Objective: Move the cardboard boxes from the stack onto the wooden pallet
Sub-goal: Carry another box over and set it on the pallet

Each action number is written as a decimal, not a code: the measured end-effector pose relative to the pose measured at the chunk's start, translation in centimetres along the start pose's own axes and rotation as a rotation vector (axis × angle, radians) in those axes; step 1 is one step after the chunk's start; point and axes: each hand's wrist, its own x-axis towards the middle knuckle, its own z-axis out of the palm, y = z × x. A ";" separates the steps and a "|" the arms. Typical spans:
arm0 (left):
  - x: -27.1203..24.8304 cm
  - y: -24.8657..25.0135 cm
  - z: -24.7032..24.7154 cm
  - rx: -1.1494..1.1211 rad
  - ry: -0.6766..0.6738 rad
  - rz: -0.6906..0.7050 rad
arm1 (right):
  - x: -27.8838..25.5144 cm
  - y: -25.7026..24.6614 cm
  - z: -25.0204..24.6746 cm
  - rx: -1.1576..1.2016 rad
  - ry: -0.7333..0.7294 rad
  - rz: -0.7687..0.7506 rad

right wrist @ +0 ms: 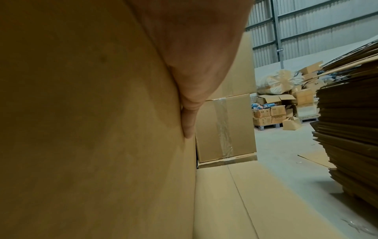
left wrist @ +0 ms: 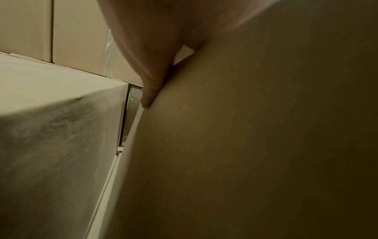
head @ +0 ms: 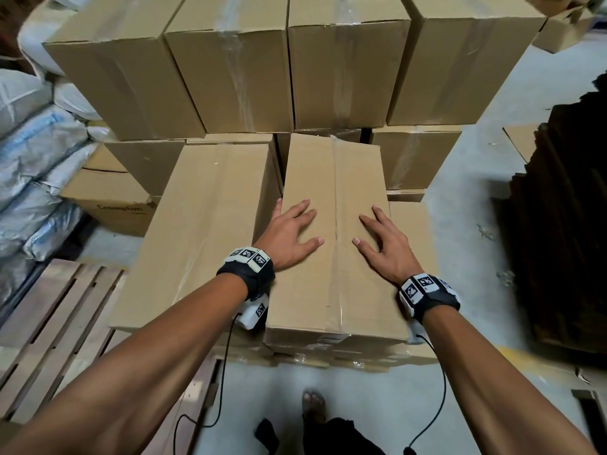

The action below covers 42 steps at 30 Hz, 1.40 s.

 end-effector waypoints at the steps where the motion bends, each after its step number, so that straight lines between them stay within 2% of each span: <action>1: -0.4 0.5 -0.1 -0.006 -0.008 -0.008 | -0.5 -0.2 -0.4 -0.011 -0.001 0.005; 6: -4.0 3.0 -0.1 -0.055 -0.004 -0.038 | -4.6 -1.6 -2.4 -0.055 -0.003 0.003; 10: -8.9 5.3 0.5 -0.071 0.045 0.007 | -10.1 -3.0 -3.4 -0.095 0.025 -0.011; 20: -25.6 12.3 2.7 -0.106 0.098 0.048 | -29.1 -6.7 -4.5 -0.136 0.078 -0.062; 24: -33.3 14.8 3.8 -0.115 0.116 0.043 | -36.8 -8.0 -4.0 -0.163 0.049 -0.052; 32: -45.8 19.0 5.9 -0.161 0.119 -0.090 | -46.9 -9.2 -2.6 -0.138 -0.034 -0.105; 37: -52.0 20.7 6.8 -0.177 0.166 -0.191 | -49.9 -9.4 -1.1 -0.109 -0.116 -0.174; 42: -57.7 21.0 8.9 -0.176 0.175 -0.389 | -51.5 -10.2 0.1 -0.092 -0.252 -0.254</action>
